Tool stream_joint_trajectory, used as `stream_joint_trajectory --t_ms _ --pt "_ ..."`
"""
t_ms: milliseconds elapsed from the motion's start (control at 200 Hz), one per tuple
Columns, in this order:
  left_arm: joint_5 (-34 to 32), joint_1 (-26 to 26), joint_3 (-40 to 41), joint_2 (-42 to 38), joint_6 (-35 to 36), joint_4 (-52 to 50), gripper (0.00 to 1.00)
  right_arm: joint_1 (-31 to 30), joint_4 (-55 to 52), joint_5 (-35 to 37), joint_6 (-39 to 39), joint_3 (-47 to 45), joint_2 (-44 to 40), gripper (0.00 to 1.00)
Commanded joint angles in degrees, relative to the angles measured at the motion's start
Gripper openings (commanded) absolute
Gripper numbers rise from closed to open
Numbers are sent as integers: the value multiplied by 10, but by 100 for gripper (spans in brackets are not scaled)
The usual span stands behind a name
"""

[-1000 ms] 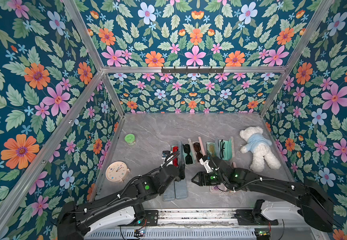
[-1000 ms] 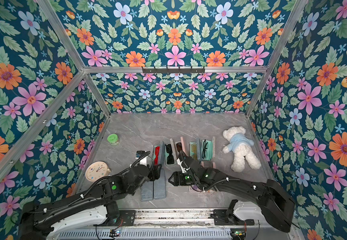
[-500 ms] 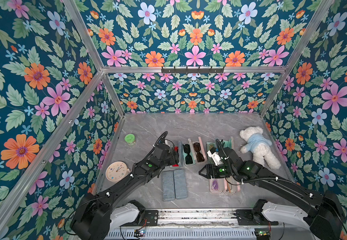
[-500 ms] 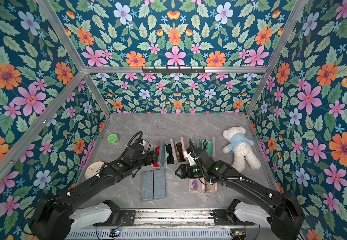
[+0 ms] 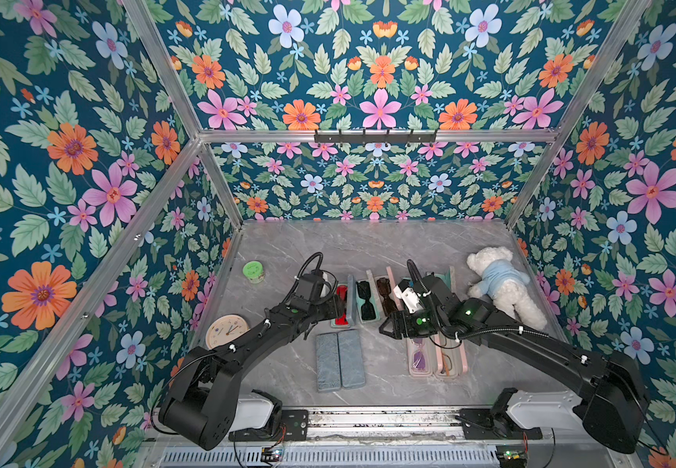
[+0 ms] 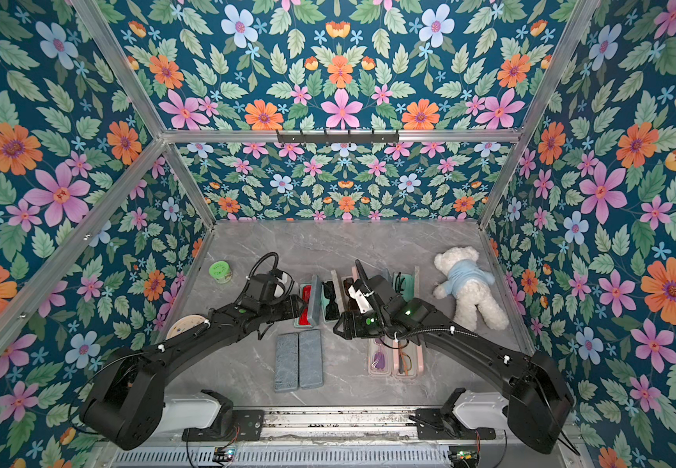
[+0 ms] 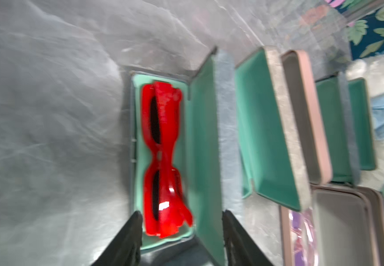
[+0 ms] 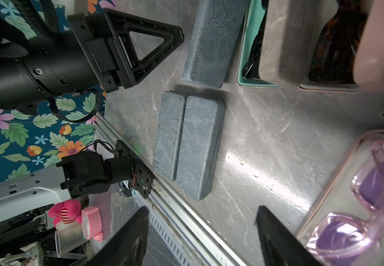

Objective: Close the glasses case
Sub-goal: Close the glasses case at the center of the board.

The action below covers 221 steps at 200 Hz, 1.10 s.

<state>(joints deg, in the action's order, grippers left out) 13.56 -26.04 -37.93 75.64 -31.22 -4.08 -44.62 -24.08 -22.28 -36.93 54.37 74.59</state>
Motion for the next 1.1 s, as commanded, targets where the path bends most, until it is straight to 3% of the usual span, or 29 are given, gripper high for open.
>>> stream_joint_trajectory --t_ms 0,75,295,695,1100 --pt "45 17 14 -2 28 16 54 0 18 -10 -7 16 21 75" --pt "52 26 23 0 31 22 48 -1 19 -10 -7 30 40 74" --pt "44 33 21 19 34 39 47 -1 25 -20 -11 62 86 70" --pt "32 45 3 81 50 68 31 -2 19 -9 -5 119 171 64" --pt "15 46 3 131 63 95 25 -2 24 -4 -4 175 264 58"
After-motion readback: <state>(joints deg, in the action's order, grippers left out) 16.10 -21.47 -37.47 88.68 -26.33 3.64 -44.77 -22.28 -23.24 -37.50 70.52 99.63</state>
